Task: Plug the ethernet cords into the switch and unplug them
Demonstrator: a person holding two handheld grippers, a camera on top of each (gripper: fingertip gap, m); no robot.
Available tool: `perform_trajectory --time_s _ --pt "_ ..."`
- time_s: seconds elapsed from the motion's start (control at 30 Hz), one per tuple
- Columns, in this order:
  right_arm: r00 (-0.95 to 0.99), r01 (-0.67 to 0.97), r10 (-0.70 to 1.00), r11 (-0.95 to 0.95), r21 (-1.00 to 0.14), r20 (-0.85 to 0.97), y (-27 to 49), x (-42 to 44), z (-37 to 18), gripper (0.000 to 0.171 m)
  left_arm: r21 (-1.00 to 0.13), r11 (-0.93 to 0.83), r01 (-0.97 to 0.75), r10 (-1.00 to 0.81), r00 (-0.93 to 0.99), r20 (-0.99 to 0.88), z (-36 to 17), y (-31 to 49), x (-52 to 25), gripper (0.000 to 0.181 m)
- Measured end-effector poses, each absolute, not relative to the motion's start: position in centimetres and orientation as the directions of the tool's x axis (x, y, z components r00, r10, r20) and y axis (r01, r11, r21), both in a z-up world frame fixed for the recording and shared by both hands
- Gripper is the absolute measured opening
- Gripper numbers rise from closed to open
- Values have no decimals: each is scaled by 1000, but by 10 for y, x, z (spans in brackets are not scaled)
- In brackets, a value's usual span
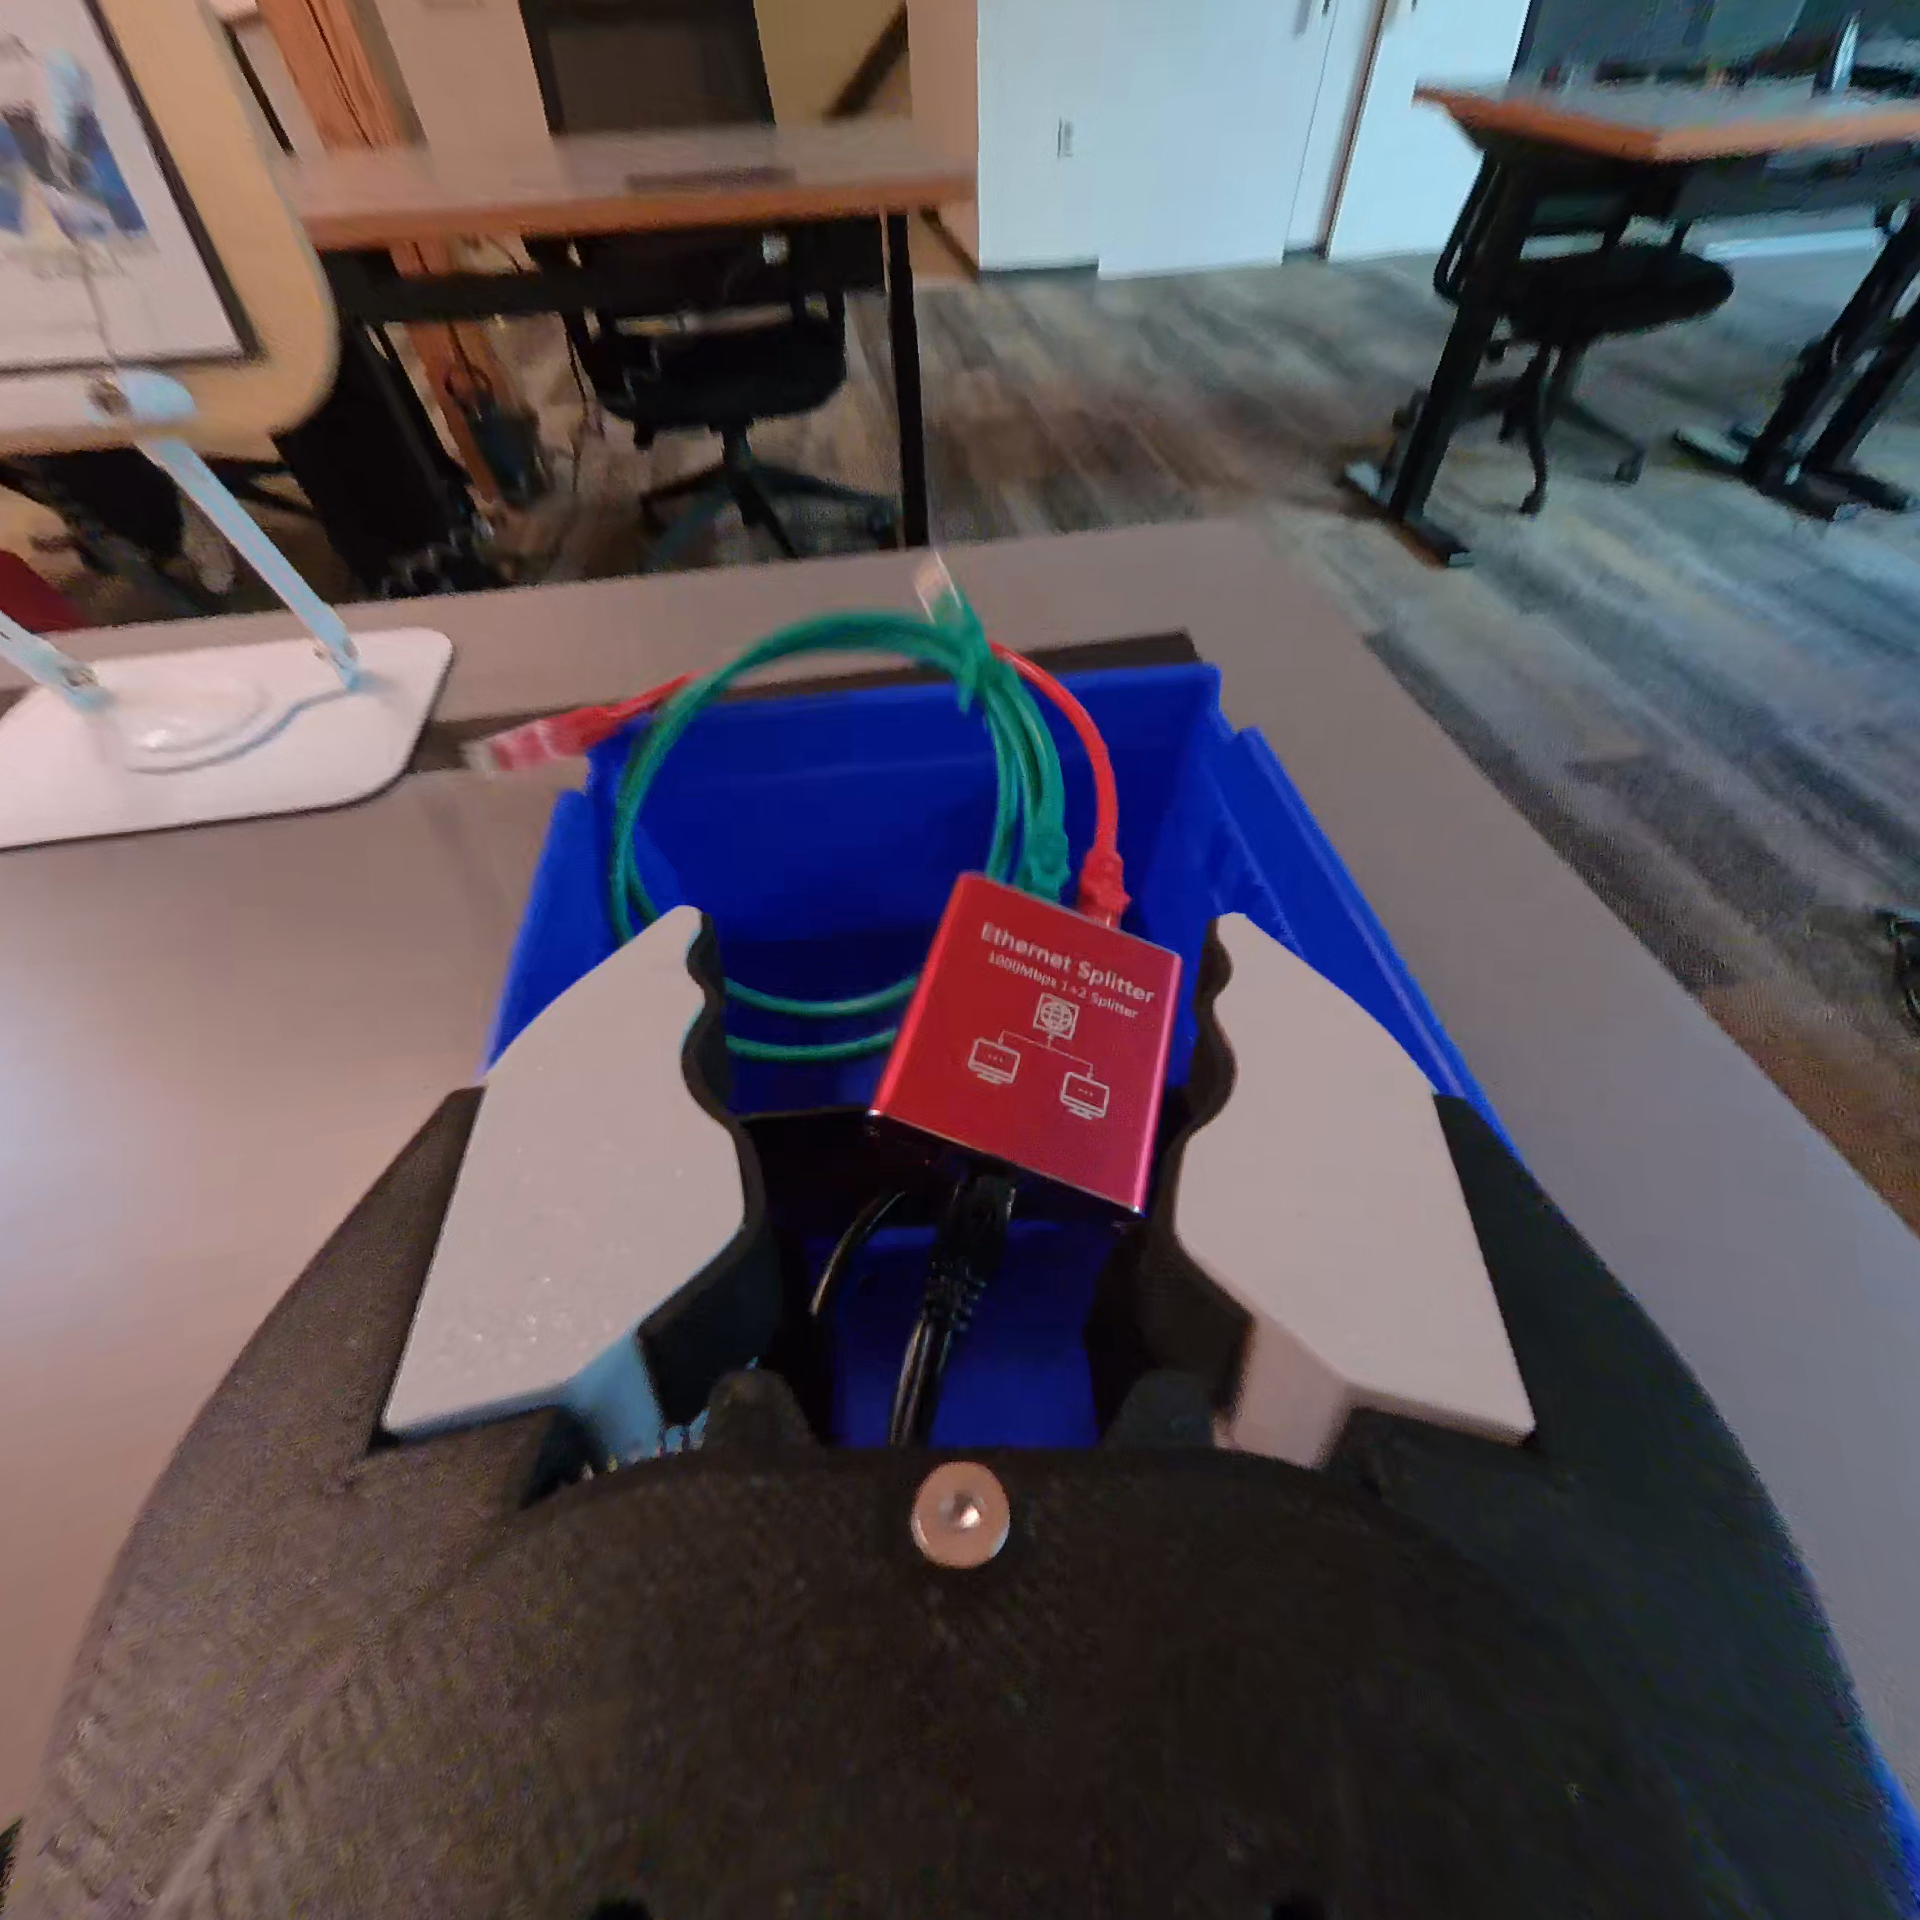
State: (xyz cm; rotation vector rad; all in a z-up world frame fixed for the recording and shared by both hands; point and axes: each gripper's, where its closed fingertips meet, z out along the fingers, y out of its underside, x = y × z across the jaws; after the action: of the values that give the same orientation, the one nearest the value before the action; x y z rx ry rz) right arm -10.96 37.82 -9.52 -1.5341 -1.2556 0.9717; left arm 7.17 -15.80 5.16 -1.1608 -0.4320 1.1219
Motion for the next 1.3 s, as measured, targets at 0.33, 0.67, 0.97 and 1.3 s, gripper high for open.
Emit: perform_trajectory --time_s 0.33,0.67,0.97,1.3 --pt "-108 -42 973 202 -978 206 303 -39 -28 107 -944 -34 -329 842 499 -204 19 -153 49 68" --pt "-324 522 923 357 -775 207 272 -6 -160 76 -933 -356 54 844 448 -296 -125 -141 -9 70" --pt "-429 574 882 434 -694 195 260 -8 -192 19 -904 -392 170 898 283 -336 -157 -160 -29 35" --pt "-430 549 879 438 -712 209 253 -40 -191 20 -937 -272 221 948 230 -222 -158 -161 -64 32"
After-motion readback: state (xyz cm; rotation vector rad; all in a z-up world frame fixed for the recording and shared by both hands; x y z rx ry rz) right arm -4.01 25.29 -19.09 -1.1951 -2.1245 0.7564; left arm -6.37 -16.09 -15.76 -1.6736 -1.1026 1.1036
